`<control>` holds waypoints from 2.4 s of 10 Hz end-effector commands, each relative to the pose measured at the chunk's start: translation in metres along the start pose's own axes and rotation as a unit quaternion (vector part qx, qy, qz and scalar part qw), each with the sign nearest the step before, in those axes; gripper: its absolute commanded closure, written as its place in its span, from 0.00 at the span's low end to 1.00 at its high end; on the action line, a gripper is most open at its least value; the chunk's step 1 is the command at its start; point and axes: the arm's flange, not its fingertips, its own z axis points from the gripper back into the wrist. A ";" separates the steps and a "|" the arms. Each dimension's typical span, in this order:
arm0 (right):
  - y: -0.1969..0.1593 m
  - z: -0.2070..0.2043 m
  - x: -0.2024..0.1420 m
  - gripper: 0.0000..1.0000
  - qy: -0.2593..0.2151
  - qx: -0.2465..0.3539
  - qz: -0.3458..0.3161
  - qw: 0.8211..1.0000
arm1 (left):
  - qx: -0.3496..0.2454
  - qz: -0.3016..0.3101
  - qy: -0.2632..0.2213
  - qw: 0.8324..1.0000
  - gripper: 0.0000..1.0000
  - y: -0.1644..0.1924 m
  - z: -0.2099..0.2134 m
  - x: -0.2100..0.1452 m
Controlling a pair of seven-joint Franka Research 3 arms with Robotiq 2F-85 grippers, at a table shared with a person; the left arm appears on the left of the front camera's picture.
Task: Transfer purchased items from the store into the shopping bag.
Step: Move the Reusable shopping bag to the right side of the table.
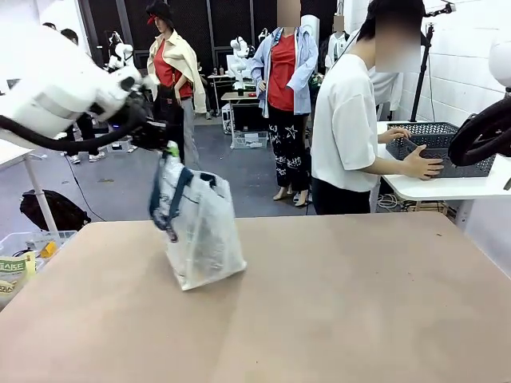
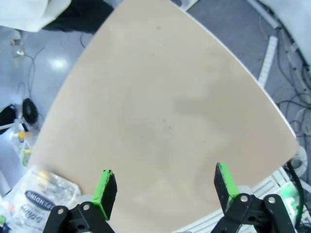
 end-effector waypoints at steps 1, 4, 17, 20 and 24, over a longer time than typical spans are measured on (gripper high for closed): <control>-0.002 0.001 0.001 0.00 0.001 -0.010 0.008 1.000 | 0.040 0.060 -0.032 0.997 1.00 0.020 0.048 -0.039; -0.002 0.001 0.001 0.00 0.001 -0.010 0.008 1.000 | 0.066 0.120 -0.064 0.988 1.00 0.068 0.111 -0.074; -0.002 0.001 0.001 0.00 0.001 -0.010 0.008 1.000 | 0.176 0.153 -0.044 0.972 0.33 0.133 0.127 0.005; -0.002 0.001 0.001 0.00 0.001 -0.010 0.008 1.000 | 0.190 0.084 -0.062 0.976 0.00 0.070 0.135 0.018; -0.002 0.001 0.001 0.00 0.001 -0.010 0.008 1.000 | 0.210 -0.058 -0.041 0.975 0.00 -0.074 0.032 0.020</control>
